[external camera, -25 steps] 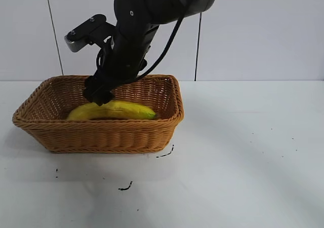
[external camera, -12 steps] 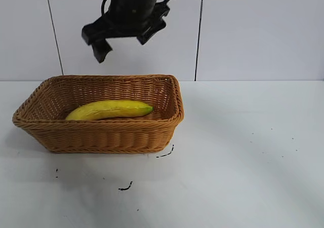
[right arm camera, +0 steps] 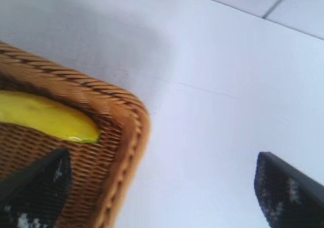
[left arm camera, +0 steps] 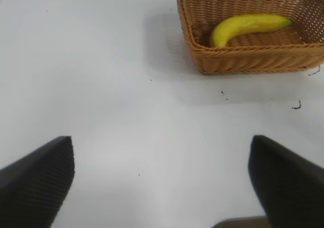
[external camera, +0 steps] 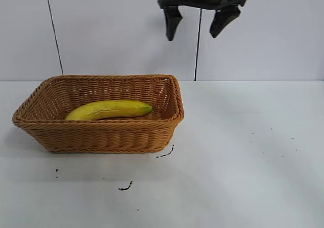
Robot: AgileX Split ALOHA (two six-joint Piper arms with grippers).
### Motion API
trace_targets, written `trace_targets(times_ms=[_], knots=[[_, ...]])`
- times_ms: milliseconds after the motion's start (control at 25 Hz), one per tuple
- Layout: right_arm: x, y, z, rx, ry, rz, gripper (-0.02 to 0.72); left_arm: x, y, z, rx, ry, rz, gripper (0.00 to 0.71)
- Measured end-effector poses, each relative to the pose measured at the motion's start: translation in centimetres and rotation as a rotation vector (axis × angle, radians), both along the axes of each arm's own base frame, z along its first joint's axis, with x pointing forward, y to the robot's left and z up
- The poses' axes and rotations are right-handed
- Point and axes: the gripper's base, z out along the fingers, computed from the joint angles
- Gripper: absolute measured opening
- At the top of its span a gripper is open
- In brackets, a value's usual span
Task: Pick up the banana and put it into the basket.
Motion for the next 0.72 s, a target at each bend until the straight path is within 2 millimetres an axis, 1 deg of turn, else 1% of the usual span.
trace_targets(times_ms=[120,200,280,400,520,640,720], knots=[[-0.1,-3.1,-0.1,-0.002,0.033,-0.064,0.669,0.0,0.0,0.0,0.0,0.0,0.0,0.693],[-0.2,-4.3,-0.2,-0.004,0.05,-0.086,0.669,0.0,0.0,0.0,0.0,0.0,0.0,0.693],[-0.3,-5.1,-0.3,-0.007,0.056,-0.095,0.669,0.0,0.0,0.0,0.0,0.0,0.0,0.693],[-0.7,-5.5,-0.8,-0.005,0.081,-0.098,0.669,0.0,0.0,0.0,0.0,0.0,0.0,0.693],[-1.9,-5.3,-1.0,0.013,0.12,-0.084,0.669,0.0,0.0,0.0,0.0,0.0,0.0,0.693],[-4.1,-5.1,-0.6,0.023,0.161,-0.071,0.669,0.0,0.0,0.0,0.0,0.001,0.0,0.693],[-6.3,-5.0,0.1,0.032,0.182,-0.069,0.669,0.0,0.0,0.0,0.0,0.001,0.0,0.693]])
